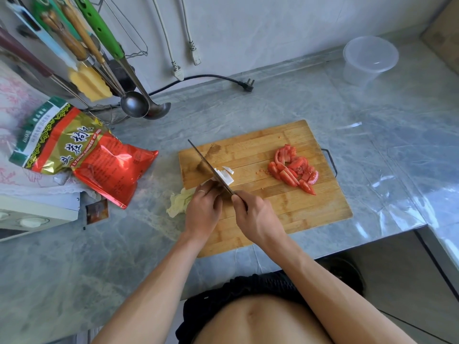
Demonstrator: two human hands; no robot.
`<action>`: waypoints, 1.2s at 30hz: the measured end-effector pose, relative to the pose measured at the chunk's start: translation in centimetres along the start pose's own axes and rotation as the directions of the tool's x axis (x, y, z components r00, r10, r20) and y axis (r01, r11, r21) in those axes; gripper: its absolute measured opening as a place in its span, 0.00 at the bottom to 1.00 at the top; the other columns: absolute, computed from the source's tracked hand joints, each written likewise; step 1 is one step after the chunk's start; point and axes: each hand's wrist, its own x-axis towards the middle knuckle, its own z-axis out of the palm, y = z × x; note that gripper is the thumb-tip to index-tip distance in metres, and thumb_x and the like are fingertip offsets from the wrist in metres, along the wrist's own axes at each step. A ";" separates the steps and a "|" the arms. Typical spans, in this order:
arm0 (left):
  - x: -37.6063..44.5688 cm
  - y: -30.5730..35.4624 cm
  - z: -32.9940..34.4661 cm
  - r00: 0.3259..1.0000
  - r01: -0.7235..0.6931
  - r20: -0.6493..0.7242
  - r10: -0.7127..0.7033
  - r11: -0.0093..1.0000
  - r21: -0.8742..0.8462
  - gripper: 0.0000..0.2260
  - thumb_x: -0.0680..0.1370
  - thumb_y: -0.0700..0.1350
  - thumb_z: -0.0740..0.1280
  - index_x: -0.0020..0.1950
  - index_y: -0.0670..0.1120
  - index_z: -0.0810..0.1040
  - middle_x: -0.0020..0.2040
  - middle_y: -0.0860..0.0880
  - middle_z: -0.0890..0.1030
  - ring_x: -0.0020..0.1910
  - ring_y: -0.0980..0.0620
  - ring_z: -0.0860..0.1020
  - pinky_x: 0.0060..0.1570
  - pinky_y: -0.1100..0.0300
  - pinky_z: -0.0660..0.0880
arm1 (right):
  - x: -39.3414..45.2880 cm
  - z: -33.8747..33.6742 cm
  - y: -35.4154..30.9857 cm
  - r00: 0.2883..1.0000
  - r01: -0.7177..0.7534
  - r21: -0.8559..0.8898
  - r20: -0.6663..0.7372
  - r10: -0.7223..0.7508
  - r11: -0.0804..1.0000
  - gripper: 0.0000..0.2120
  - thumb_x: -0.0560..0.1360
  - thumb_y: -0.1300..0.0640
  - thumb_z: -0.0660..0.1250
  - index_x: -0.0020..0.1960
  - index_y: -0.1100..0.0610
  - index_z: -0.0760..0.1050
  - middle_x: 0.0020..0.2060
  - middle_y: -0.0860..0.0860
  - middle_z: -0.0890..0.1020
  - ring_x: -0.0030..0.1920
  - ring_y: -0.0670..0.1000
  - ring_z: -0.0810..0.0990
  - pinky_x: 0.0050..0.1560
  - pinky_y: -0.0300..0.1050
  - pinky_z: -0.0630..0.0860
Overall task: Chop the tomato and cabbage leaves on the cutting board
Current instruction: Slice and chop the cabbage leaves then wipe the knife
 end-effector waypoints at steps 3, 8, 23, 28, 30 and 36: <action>-0.4 -0.5 -0.2 0.999 -0.029 0.016 0.029 0.999 0.025 0.13 0.74 0.35 0.70 0.57 0.44 0.83 0.59 0.48 0.82 0.61 0.48 0.78 0.58 0.47 0.78 | 0.3 -0.6 0.2 1.000 -0.002 0.065 -0.014 0.003 0.998 0.16 0.83 0.54 0.57 0.36 0.52 0.68 0.23 0.46 0.68 0.24 0.47 0.63 0.27 0.47 0.63; -0.3 -0.8 -0.1 1.000 0.023 0.015 -0.023 1.000 0.001 0.11 0.75 0.36 0.71 0.56 0.41 0.84 0.59 0.46 0.82 0.58 0.46 0.81 0.56 0.55 0.78 | -1.1 -1.0 0.1 1.000 0.026 0.097 -0.017 -0.024 0.995 0.17 0.83 0.57 0.59 0.35 0.54 0.68 0.23 0.46 0.65 0.24 0.47 0.60 0.26 0.40 0.60; -0.2 -1.4 0.2 0.999 0.043 0.026 -0.042 0.999 -0.010 0.10 0.73 0.36 0.71 0.53 0.43 0.84 0.57 0.47 0.83 0.57 0.51 0.80 0.51 0.59 0.78 | -0.9 -0.1 -0.1 0.999 0.003 -0.021 0.034 -0.002 1.000 0.19 0.82 0.52 0.58 0.33 0.48 0.63 0.24 0.47 0.67 0.25 0.51 0.65 0.29 0.45 0.62; -0.3 -1.3 0.0 0.998 0.050 0.042 -0.049 0.998 -0.023 0.12 0.72 0.35 0.71 0.53 0.43 0.84 0.58 0.47 0.83 0.56 0.50 0.81 0.51 0.58 0.77 | -1.0 0.9 -0.4 1.000 -0.002 -0.057 -0.003 0.001 0.998 0.20 0.83 0.51 0.57 0.32 0.44 0.60 0.24 0.47 0.67 0.25 0.53 0.64 0.28 0.44 0.59; -0.2 -1.3 -0.1 0.998 0.035 0.043 -0.034 0.999 -0.019 0.11 0.72 0.35 0.71 0.53 0.43 0.84 0.58 0.47 0.83 0.57 0.49 0.80 0.52 0.56 0.79 | -0.9 1.0 -0.7 1.000 -0.009 -0.044 -0.027 0.008 0.999 0.20 0.83 0.51 0.57 0.33 0.44 0.60 0.23 0.47 0.66 0.25 0.53 0.63 0.28 0.45 0.60; -0.6 -1.9 -0.6 0.998 -0.070 0.001 0.070 0.996 0.047 0.08 0.74 0.37 0.72 0.52 0.44 0.85 0.55 0.48 0.84 0.59 0.48 0.78 0.60 0.50 0.76 | -0.6 0.2 -0.4 0.999 -0.029 0.071 -0.039 0.031 0.997 0.17 0.83 0.54 0.58 0.34 0.49 0.66 0.23 0.46 0.67 0.25 0.49 0.63 0.28 0.47 0.64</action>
